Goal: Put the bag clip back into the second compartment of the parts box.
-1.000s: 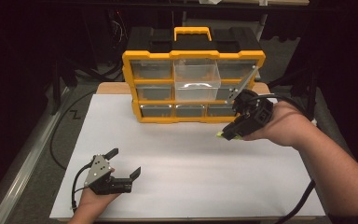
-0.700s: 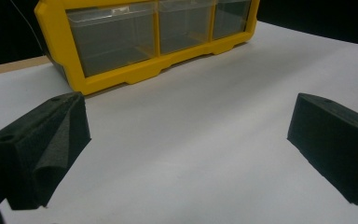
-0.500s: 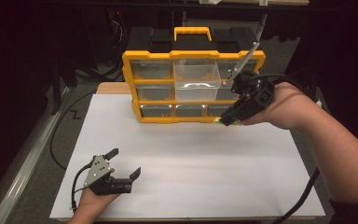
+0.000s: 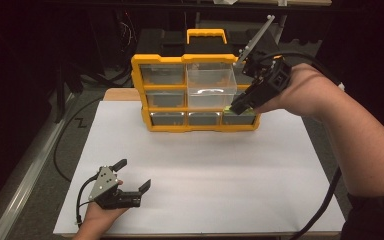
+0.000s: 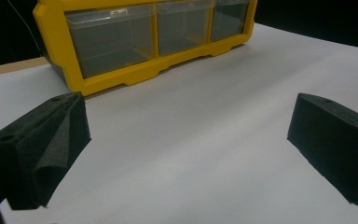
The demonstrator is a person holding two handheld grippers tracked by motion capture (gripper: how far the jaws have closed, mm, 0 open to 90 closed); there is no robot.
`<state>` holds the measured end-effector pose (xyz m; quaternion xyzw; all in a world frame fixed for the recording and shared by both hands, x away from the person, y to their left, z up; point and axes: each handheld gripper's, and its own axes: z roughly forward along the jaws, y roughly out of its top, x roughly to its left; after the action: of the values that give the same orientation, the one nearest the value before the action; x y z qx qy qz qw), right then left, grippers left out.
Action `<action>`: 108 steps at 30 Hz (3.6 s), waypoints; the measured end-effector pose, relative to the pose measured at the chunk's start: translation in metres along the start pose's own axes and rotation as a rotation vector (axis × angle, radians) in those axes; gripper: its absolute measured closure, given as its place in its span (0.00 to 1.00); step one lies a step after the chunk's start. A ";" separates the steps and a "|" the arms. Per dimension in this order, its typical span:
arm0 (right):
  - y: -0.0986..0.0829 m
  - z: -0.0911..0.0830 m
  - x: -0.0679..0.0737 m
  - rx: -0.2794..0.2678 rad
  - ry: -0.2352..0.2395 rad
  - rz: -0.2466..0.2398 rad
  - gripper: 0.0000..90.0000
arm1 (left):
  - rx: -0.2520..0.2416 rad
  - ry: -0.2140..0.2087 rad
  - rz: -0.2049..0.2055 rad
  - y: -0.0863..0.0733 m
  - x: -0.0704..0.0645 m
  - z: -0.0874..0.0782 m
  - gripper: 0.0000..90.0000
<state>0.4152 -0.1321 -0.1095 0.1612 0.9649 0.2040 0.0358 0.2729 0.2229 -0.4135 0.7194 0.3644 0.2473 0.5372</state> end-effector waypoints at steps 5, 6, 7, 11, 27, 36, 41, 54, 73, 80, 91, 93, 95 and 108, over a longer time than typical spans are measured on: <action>0.012 -0.002 -0.004 0.000 -0.010 -0.001 0.88 | 0.000 -0.002 -0.001 0.000 0.000 0.000 0.01; 0.014 -0.001 -0.005 0.001 -0.012 -0.002 0.88 | 0.000 -0.003 -0.001 0.000 0.000 0.000 0.01; 0.016 0.000 -0.006 0.003 -0.014 -0.003 0.88 | 0.000 -0.004 -0.001 0.000 0.000 -0.001 0.01; 0.028 0.003 -0.010 -0.006 -0.016 -0.011 0.88 | 0.000 -0.006 -0.003 0.000 0.000 -0.001 0.01; 0.068 0.012 -0.026 -0.005 -0.035 -0.030 0.88 | -0.007 -0.012 -0.005 0.000 0.002 -0.002 0.01; 0.081 0.020 -0.041 0.004 -0.067 -0.026 0.88 | -0.009 -0.017 -0.006 0.001 0.002 -0.002 0.01; 0.082 0.023 -0.051 0.007 -0.098 -0.027 0.88 | -0.005 -0.019 -0.003 0.001 0.003 -0.002 0.01; 0.075 0.046 -0.063 0.025 -0.093 -0.018 0.88 | -0.006 -0.022 -0.006 0.001 0.003 -0.003 0.00; 0.053 0.009 -0.042 -0.022 -0.097 0.020 0.43 | -0.001 -0.022 -0.016 0.000 0.004 -0.002 0.01; 0.035 0.003 -0.026 -0.005 -0.108 0.022 0.40 | -0.002 -0.019 -0.013 0.000 0.004 -0.001 0.01; -0.016 0.001 -0.015 -0.021 -0.124 0.079 0.29 | 0.002 -0.016 -0.008 0.000 0.004 -0.002 0.01; -0.025 0.004 -0.013 -0.016 -0.122 0.092 0.27 | 0.001 -0.015 -0.008 0.000 0.004 -0.002 0.01; -0.034 0.008 -0.012 -0.014 -0.120 0.099 0.25 | 0.004 -0.015 -0.005 0.000 0.004 -0.002 0.01; -0.077 0.045 -0.007 0.009 -0.104 0.151 0.07 | 0.007 -0.016 -0.001 0.000 0.004 -0.001 0.01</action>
<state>0.4053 -0.1844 -0.1817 0.2441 0.9478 0.1931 0.0694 0.2745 0.2269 -0.4137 0.7230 0.3614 0.2399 0.5377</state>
